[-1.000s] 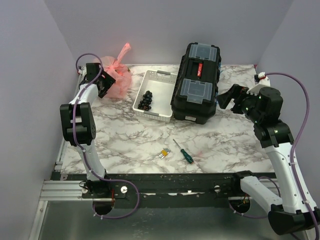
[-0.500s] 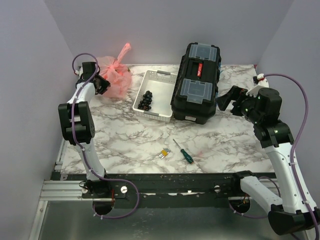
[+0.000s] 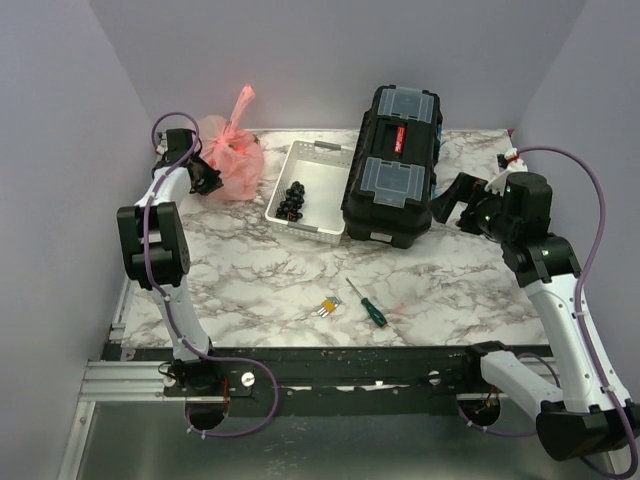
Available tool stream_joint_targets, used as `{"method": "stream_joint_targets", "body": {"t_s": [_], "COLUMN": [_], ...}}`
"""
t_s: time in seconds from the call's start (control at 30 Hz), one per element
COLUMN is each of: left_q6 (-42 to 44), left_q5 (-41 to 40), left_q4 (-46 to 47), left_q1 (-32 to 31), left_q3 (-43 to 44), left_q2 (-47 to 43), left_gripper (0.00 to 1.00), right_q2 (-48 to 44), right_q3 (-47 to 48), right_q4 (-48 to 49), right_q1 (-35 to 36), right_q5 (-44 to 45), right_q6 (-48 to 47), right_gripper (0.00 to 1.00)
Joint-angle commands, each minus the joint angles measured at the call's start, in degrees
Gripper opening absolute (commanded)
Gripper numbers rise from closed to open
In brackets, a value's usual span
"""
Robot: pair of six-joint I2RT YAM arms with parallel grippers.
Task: Take the fake fruits out of the plastic bag
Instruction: Move the plastic bag to the center of the board.
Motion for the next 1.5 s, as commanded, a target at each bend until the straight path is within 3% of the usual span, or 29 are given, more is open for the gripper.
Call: {"method": "stream_joint_targets", "body": {"t_s": [0.0, 0.17, 0.3, 0.43, 0.57, 0.83, 1.07, 1.13, 1.23, 1.27, 1.37, 1.47], "left_q6": [-0.92, -0.65, -3.68, -4.17, -3.62, 1.11, -1.96, -2.64, -2.10, -1.43, 0.15, 2.79], "left_q5": [-7.15, -4.42, 3.84, 8.55, 7.01, 5.80, 7.77, 9.21, 12.36, 14.48, 19.38, 22.05], "left_q4": [-4.61, -3.43, 2.64, 3.98, 3.48, -5.11, -7.46, -6.96, -6.68, -6.30, -4.24, -5.12], "left_q1": [0.55, 0.64, 0.21, -0.95, -4.86, -10.95, -15.62, -16.75, -17.28, -17.28, -17.28, -17.28], "left_q3": [-8.66, -21.09, -34.02, -41.53, -48.58, -54.10, -60.29, -62.30, -63.75, -63.67, -63.18, -60.15], "left_q2": [-9.79, -20.81, -29.19, -34.96, -43.51, -62.50, -78.16, -81.13, -83.02, -83.09, -83.94, -85.45], "left_gripper": [0.00, 0.00, 0.00, 0.00, 0.00, 0.00, 0.00, 0.00, 0.00, 0.03, 0.39, 0.56], "right_q2": [-0.01, 3.06, 3.64, -0.43, -4.60, 1.06, 2.07, 4.12, 6.87, 7.70, 11.35, 15.99], "right_q3": [-0.54, -1.89, -2.48, -5.72, -9.83, -6.49, -2.57, -1.61, 0.92, 1.70, 3.91, 6.65], "right_q4": [-0.25, 0.88, 2.43, 8.27, 14.24, 13.04, 11.72, 11.10, 10.65, 10.82, 12.57, 13.82], "right_q1": [0.30, 0.38, 1.23, 1.30, 1.26, 1.31, 2.14, 5.15, 15.93, 19.93, 30.91, 40.50], "right_q5": [-0.58, 1.49, 4.06, 2.65, -0.83, -14.72, -14.31, -12.50, -3.81, 0.26, 7.25, 14.70], "right_q6": [0.11, 0.77, 0.63, 3.79, 9.35, 2.75, 0.13, 0.09, 0.69, 1.07, 2.25, 3.20], "right_gripper": [1.00, 1.00, 1.00, 1.00, 1.00, 1.00, 1.00, 1.00, 1.00, 1.00, 1.00, 1.00]}}
